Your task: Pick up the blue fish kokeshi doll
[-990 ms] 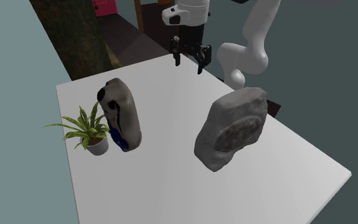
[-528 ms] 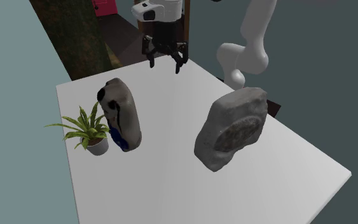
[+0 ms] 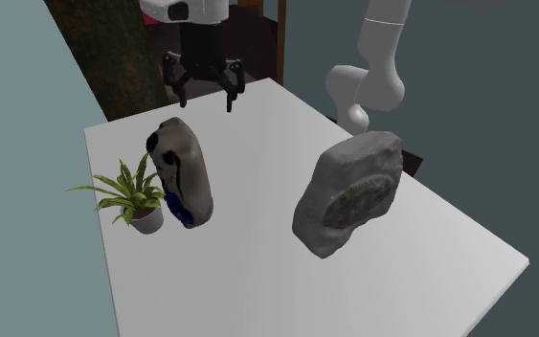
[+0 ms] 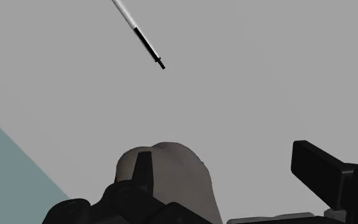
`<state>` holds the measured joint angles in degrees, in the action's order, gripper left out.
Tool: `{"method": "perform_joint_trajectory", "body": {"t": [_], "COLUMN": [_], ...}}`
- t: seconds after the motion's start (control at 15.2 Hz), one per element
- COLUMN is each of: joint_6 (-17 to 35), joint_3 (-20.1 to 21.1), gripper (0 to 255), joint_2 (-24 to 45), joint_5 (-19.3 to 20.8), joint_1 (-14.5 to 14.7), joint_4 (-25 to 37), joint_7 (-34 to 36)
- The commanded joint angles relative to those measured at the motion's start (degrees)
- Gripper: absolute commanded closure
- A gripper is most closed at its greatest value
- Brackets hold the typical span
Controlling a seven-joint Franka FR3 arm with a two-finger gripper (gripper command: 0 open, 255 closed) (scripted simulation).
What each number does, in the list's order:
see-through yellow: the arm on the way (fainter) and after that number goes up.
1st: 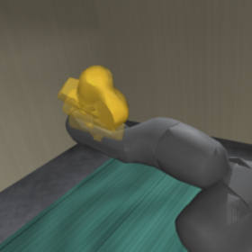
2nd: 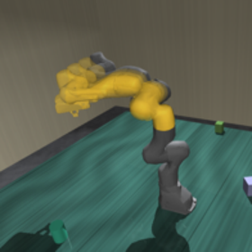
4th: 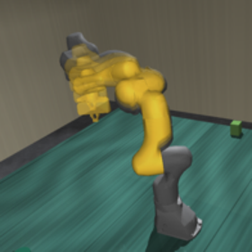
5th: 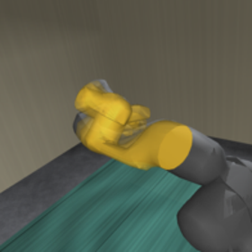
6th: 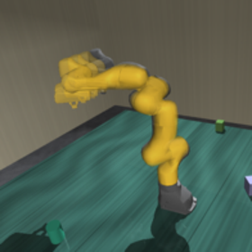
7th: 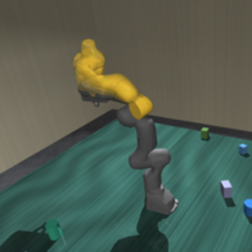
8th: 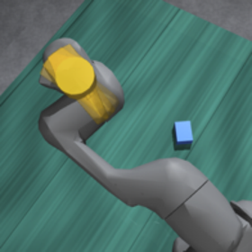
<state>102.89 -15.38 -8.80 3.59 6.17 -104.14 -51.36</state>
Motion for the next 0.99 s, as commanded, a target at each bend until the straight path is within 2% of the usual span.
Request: {"method": "perform_joint_trajectory", "body": {"t": [0.0,0.33,0.92], "joint_6": [0.0,-2.2,4.1], "joint_3": [-0.7,-1.1,-0.9], "gripper": [0,0,0], "joint_2": [4.6,14.8,13.6], "joint_5": [-1.9,-6.7,-6.4], "joint_1": [0.5,0.1,0.3], "joint_4": [5.5,19.7,12.2], "joint_7": [-5.3,-16.9,-16.9]}}
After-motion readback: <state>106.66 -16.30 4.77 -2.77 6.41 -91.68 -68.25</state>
